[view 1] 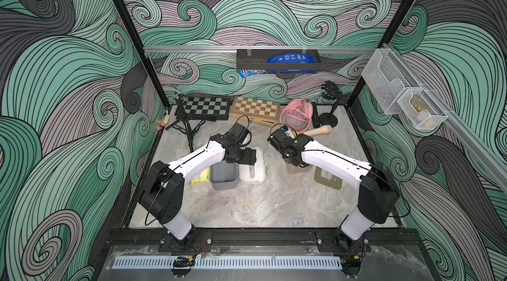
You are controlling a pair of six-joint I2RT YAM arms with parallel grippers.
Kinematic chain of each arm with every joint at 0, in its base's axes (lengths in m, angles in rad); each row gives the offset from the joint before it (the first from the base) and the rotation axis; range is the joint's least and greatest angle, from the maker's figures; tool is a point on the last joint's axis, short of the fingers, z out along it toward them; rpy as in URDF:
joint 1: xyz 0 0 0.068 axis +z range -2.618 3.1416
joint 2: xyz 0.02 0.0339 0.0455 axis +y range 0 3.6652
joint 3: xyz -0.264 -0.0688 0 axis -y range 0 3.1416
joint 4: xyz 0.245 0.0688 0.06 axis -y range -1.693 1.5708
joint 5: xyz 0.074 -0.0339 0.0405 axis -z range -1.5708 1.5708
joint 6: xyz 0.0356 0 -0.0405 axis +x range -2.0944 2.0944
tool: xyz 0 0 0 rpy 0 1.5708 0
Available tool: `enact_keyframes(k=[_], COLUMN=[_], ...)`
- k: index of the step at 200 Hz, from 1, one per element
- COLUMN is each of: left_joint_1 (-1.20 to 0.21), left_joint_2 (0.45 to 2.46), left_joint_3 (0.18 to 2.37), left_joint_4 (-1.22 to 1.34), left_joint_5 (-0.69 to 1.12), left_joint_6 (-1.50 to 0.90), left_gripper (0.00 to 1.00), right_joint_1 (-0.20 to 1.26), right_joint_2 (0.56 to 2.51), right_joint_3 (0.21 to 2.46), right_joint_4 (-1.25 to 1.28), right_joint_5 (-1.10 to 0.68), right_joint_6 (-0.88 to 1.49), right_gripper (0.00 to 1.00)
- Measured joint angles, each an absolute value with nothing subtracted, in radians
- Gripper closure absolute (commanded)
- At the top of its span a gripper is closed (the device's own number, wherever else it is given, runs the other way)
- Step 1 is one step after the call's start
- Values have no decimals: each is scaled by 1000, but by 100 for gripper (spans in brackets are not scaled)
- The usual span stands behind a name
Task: Put the tissue paper into the tissue box
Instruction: Place the paper towel in the tissue box.
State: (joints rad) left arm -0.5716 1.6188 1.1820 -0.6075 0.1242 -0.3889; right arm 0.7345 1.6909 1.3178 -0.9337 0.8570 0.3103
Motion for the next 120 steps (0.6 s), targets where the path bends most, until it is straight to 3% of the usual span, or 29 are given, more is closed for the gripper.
enact_keyframes(k=[22,66,120], left_joint_1=[-570,-557,-549], left_joint_2=[1618,1606,1601], left_joint_3=[1180,1166,1161], left_joint_4=[-605,-600,-598], left_joint_5=[126,130,139], left_joint_6=[-389,-385,-382], left_gripper=[11,11,11], right_joint_1=[738,741,790], right_joint_2=[1723,1753,1755], right_joint_3=[1317,1317,1344], right_joint_4=[-931,-926,-926], right_joint_5=[862,899,915], right_joint_6=[321,343,358], right_gripper=[62,21,14])
